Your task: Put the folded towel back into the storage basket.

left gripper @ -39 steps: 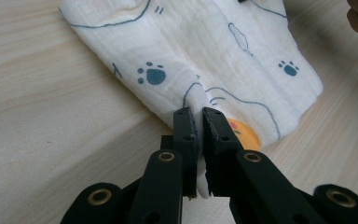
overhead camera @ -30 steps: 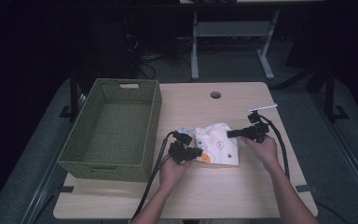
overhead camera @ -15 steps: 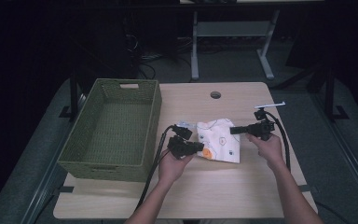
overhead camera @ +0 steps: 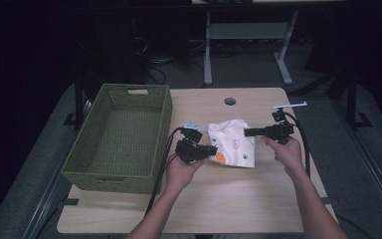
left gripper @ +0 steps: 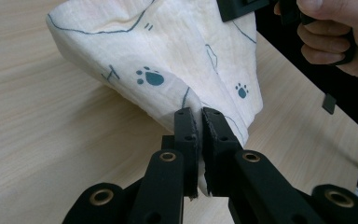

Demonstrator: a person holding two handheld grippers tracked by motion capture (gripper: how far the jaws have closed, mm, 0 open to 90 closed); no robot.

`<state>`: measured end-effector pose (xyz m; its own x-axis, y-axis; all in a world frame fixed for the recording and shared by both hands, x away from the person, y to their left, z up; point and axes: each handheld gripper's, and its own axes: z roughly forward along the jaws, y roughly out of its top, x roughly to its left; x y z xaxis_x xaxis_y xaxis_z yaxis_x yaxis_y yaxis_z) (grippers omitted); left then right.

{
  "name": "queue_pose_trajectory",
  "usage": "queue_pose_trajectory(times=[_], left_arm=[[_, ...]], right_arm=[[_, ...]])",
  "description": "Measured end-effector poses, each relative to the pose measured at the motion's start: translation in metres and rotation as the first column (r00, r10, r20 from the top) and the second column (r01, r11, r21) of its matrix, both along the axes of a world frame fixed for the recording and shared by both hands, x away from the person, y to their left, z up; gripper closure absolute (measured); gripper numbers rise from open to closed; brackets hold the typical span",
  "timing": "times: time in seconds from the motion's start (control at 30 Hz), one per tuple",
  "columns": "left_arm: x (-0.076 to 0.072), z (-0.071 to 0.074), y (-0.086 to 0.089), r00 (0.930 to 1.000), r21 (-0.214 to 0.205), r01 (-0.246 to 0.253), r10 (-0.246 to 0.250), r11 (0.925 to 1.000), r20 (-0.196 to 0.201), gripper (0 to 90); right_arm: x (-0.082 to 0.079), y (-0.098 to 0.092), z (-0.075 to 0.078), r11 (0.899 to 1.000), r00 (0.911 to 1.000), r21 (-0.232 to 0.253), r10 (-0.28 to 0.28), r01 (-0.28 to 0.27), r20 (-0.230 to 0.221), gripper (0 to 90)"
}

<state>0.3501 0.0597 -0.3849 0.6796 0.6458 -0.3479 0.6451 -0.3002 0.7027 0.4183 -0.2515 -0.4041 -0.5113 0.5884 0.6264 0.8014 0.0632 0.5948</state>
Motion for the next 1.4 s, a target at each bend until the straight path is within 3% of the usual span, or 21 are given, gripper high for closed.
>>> queue_pose_trajectory(times=[0.37, 0.57, 1.13, 1.4], left_arm=[[0.000, 0.020, 0.013, 0.9999, -0.033, 0.002, -0.002, 0.9995, 0.014, 85.6], [0.002, 0.025, 0.021, 0.9999, -0.060, 0.016, -0.016, 0.9981, -0.005, 85.9], [0.003, 0.040, 0.035, 0.9996, -0.061, 0.028, -0.027, 0.9978, 0.008, 86.0], [0.006, 0.056, 0.045, 0.9995, -0.070, 0.028, -0.028, 0.9971, 0.014, 86.0]], right_arm=[[0.000, 0.004, 0.015, 1.000, 0.9998, 0.024, 0.003, -0.003, 0.018, 80.9], [0.000, 0.009, 0.024, 1.000, 0.9995, 0.026, 0.009, -0.010, 0.029, 80.9], [0.003, 0.025, 0.034, 0.999, 0.9987, 0.024, 0.032, -0.033, 0.040, 80.9], [0.006, 0.031, 0.043, 0.999, 0.9981, 0.035, 0.034, -0.036, 0.052, 80.9]])
